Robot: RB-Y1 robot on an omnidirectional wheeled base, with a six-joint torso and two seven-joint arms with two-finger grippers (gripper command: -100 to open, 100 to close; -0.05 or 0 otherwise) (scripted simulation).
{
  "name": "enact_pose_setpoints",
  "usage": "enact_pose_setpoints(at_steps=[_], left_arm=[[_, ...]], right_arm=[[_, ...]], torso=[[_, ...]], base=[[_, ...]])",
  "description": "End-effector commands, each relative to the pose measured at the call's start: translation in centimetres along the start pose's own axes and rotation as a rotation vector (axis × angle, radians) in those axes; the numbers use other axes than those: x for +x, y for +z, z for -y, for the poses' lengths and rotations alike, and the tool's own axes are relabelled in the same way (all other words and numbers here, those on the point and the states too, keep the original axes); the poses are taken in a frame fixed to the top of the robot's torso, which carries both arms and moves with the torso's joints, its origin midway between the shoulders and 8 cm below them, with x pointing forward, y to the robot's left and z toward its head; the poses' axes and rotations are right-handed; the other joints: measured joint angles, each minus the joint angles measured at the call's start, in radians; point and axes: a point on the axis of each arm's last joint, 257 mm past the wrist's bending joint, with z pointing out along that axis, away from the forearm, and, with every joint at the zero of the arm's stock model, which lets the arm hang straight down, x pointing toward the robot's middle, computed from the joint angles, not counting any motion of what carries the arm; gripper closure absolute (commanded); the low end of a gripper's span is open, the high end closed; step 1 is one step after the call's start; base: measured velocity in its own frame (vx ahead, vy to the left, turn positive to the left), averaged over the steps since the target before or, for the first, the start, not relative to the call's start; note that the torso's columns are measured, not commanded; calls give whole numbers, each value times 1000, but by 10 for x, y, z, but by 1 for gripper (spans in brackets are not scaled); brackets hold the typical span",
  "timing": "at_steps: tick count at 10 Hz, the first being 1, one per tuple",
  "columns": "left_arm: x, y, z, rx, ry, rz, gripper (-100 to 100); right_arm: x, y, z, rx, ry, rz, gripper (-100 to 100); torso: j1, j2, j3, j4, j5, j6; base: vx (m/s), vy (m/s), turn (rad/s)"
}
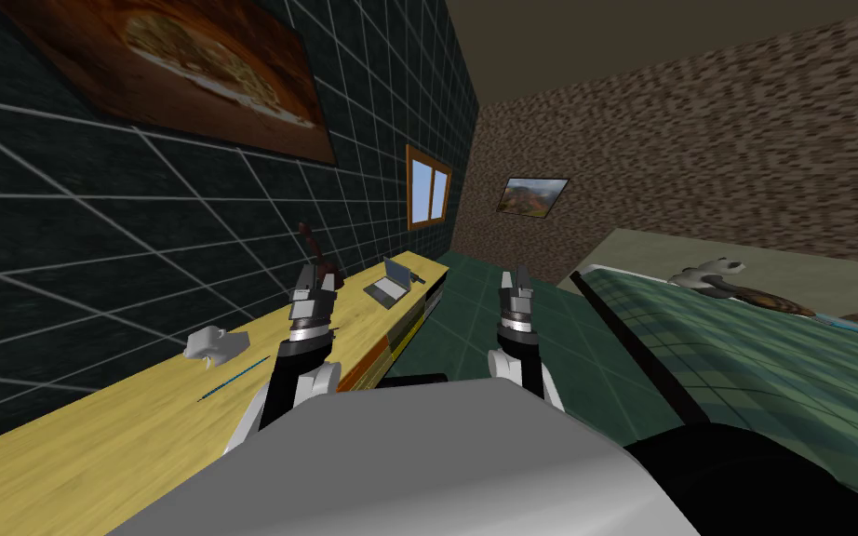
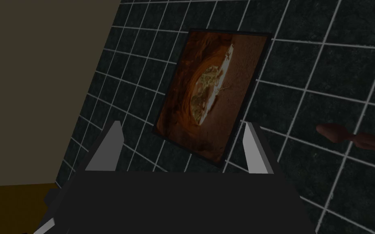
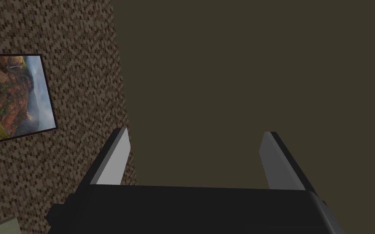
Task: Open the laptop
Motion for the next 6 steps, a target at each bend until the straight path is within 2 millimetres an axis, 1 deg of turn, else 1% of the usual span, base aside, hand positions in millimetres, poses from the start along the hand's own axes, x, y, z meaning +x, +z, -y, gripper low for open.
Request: enact_pose_setpoints(at_steps=[1,3,6], left_arm=[[0,0,0,0,0,0,0],[0,0,0,0,0,0,0],[0,0,0,0,0,0,0]], right_arm=[[0,0,0,0,0,0,0],[0,0,0,0,0,0,0],[0,0,0,0,0,0,0]], torso=[[0,40,-82,41,0,0],[0,175,-351,176,0,0],[0,396,-792,396,0,0]], base=[[0,0,0],[0,0,0],[0,0,0]])
